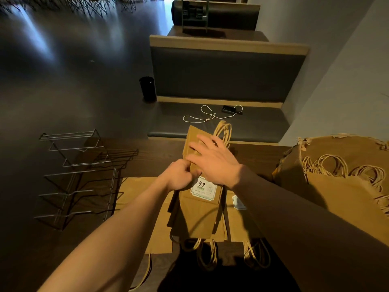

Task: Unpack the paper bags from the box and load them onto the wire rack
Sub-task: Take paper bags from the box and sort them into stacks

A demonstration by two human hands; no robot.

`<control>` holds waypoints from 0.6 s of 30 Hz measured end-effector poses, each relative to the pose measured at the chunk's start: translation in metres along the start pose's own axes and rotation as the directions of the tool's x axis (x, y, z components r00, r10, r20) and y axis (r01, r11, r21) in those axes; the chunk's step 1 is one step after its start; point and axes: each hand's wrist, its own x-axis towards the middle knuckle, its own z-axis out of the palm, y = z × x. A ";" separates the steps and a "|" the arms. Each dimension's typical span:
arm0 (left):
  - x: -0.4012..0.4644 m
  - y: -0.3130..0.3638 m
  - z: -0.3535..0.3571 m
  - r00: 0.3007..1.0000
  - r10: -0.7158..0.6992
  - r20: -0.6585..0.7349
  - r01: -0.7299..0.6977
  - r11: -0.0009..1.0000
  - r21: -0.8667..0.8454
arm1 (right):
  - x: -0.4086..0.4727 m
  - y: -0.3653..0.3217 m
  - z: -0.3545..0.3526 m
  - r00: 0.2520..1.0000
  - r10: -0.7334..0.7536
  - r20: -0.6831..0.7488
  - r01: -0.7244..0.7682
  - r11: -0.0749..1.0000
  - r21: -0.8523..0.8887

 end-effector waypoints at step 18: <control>-0.011 -0.043 -0.011 0.923 -0.264 -0.280 0.018 0.757 -0.653 | -0.050 0.047 0.034 0.660 0.602 0.450 -0.608 0.076 0.790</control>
